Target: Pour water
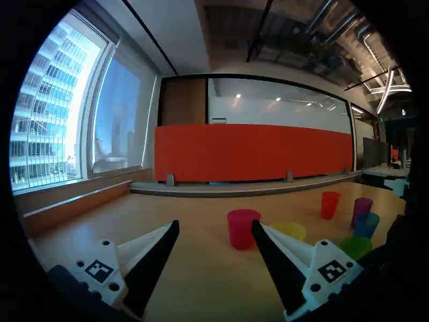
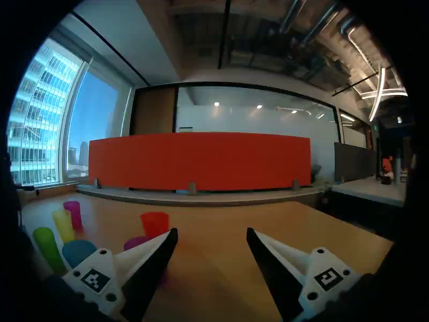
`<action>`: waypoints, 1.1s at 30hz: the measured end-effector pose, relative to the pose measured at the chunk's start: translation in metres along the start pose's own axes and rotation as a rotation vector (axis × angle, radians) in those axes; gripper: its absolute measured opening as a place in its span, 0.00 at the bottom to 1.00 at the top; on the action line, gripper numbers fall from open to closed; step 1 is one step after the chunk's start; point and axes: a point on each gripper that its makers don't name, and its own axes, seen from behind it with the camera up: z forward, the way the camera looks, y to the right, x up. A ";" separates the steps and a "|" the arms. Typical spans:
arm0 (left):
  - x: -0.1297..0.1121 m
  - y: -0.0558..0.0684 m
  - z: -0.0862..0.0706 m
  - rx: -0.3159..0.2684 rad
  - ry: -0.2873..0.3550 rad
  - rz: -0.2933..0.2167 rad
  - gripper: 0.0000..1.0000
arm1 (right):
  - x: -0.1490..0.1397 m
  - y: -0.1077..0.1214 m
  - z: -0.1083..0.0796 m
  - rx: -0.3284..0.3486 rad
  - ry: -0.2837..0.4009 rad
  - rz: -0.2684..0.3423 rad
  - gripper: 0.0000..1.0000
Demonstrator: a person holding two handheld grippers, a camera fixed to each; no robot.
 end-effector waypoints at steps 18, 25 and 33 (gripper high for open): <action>0.092 0.019 0.007 -0.086 0.007 0.013 1.00 | 0.072 0.012 -0.009 0.073 -0.007 -0.015 0.99; 0.146 0.024 0.010 -0.120 0.018 0.016 1.00 | 0.128 -0.001 -0.010 0.128 0.000 -0.019 0.99; 0.185 0.028 0.012 -0.137 0.011 0.031 1.00 | 0.163 -0.014 -0.008 0.180 -0.023 -0.004 0.99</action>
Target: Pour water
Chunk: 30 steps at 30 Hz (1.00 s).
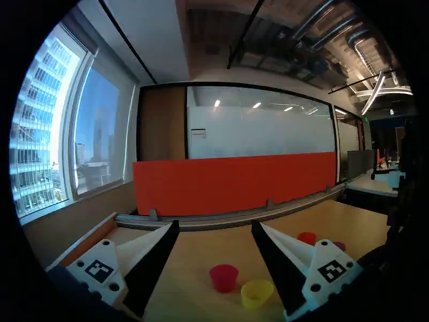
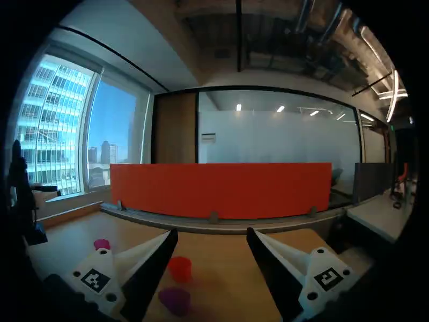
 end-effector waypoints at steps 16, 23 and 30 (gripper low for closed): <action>0.022 0.030 0.002 -0.156 -0.027 0.017 1.00 | 0.012 -0.028 -0.006 0.186 -0.035 0.038 0.99; 0.026 0.048 -0.004 -0.261 -0.042 -0.017 1.00 | 0.019 -0.053 -0.016 0.321 -0.046 -0.005 0.99; 0.032 0.064 -0.013 -0.352 -0.047 -0.016 1.00 | 0.027 -0.080 -0.028 0.459 -0.059 -0.031 0.99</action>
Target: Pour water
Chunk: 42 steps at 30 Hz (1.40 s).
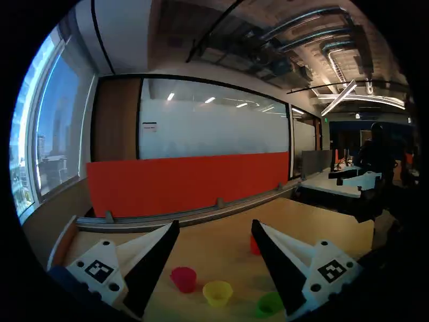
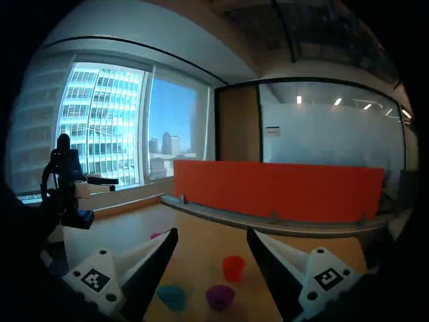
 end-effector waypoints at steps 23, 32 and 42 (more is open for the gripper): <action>0.002 0.026 -0.006 -0.141 -0.041 0.019 1.00 | 0.010 -0.021 -0.003 0.114 -0.024 -0.066 0.99; -0.015 0.043 -0.009 -0.212 -0.092 0.063 1.00 | -0.005 -0.030 -0.004 0.174 -0.104 -0.062 0.99; -0.028 0.052 -0.014 -0.270 -0.147 0.054 1.00 | -0.019 -0.033 -0.009 0.209 -0.176 -0.096 0.99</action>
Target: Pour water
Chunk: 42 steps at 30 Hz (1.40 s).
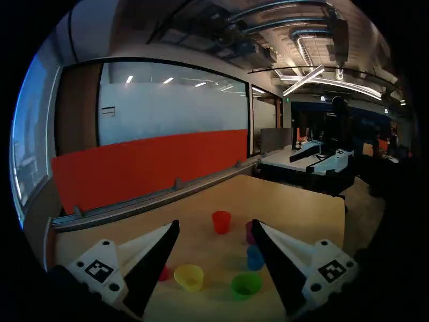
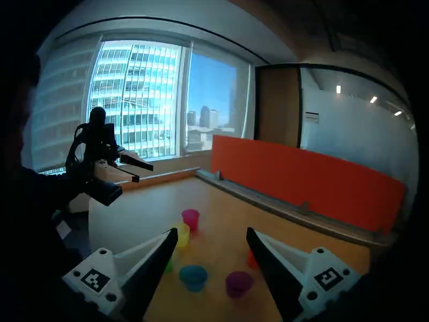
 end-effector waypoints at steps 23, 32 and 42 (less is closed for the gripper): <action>-0.067 0.009 0.024 -0.024 -0.104 0.026 1.00 | -0.064 -0.006 0.024 0.027 -0.095 -0.012 0.99; -0.102 0.011 0.033 -0.026 -0.138 0.004 1.00 | -0.096 -0.013 0.035 0.038 -0.136 -0.023 0.99; -0.123 0.018 0.034 -0.059 -0.154 -0.006 1.00 | -0.125 -0.019 0.042 0.050 -0.181 -0.030 0.99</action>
